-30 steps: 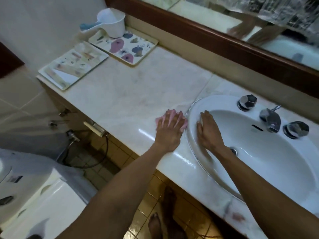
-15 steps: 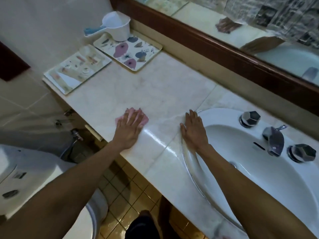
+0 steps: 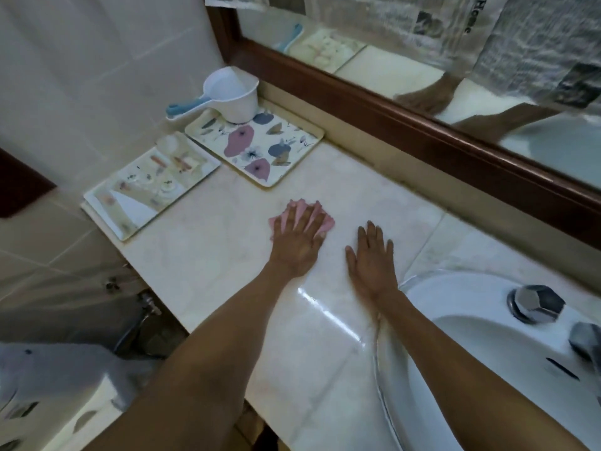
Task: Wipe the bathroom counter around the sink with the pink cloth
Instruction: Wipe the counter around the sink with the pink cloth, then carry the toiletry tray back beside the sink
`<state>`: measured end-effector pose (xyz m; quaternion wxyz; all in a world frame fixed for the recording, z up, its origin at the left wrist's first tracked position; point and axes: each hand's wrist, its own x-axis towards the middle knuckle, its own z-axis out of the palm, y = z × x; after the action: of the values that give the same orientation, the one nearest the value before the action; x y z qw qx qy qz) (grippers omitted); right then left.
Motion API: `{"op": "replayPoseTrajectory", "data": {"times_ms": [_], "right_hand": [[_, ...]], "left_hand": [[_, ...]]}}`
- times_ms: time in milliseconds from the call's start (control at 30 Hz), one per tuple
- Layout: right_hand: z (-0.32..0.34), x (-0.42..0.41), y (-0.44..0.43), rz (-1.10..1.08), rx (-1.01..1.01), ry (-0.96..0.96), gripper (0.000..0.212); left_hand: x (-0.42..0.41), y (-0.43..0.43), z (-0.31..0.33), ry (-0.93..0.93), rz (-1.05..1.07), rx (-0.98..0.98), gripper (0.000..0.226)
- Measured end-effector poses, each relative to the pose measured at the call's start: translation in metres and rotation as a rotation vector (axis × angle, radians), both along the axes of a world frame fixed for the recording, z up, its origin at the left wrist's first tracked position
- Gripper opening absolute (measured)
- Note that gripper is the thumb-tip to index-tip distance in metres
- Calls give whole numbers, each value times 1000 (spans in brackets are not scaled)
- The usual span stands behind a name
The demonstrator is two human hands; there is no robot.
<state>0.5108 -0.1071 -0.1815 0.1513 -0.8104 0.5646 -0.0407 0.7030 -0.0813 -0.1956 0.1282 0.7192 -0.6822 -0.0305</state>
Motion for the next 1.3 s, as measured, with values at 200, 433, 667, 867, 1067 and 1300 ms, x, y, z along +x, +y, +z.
{"op": "replayPoseTrajectory", "data": {"times_ms": [200,433,667,867,1067,1300], "right_hand": [[-10,26,-19,-103,-67,12,64],[-7,29,-15,-180,-99,11,61],[1,36,-19,-200,-27,-39,56],[42,70,-35,-325,-26,-295,44],[74,130,-44,-190,2,-431,29],[94,264,-64,123,56,-494,22]], "left_hand": [[23,-59,-6,19,-56,-72,56],[23,-87,-2,-14,-11,-107,54],[35,-95,15,105,-91,221,62],[79,-57,102,428,69,4,42],[165,8,130,407,375,-136,29],[293,87,124,398,777,-87,34]]}}
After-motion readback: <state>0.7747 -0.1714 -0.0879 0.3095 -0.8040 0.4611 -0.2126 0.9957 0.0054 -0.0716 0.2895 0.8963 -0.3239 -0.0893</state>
